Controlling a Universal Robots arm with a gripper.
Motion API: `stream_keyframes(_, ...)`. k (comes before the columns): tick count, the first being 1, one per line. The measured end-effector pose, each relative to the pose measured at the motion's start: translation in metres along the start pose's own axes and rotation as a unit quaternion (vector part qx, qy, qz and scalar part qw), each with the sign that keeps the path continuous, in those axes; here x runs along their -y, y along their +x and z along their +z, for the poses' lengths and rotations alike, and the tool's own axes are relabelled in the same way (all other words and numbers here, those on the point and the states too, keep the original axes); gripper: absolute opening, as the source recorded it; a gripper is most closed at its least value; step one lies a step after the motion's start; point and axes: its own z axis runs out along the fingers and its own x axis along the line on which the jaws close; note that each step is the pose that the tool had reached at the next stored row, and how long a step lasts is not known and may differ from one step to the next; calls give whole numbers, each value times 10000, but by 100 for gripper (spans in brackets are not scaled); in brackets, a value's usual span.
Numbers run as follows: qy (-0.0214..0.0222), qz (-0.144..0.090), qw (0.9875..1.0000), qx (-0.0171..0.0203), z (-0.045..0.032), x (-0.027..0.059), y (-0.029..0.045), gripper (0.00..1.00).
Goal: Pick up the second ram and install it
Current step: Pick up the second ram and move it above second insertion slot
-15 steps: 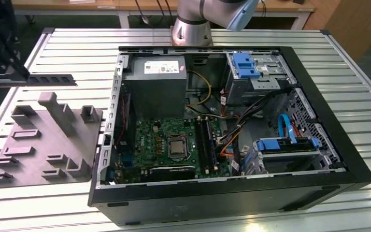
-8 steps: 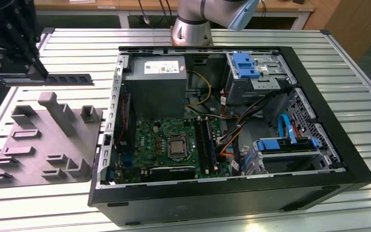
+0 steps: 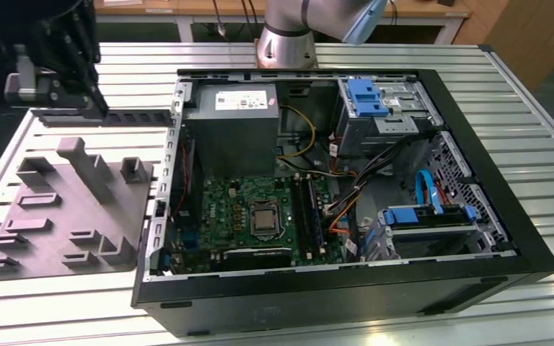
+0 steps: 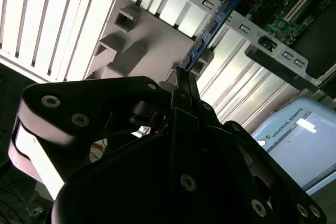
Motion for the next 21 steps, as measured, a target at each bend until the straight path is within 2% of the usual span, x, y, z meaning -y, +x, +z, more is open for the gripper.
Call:
stream_keyframes(11,-43,7,10000,-11,-19,448,-12,12)
stream_keyframes(21,-62,10,10000,-11,-32,901,-20,12)
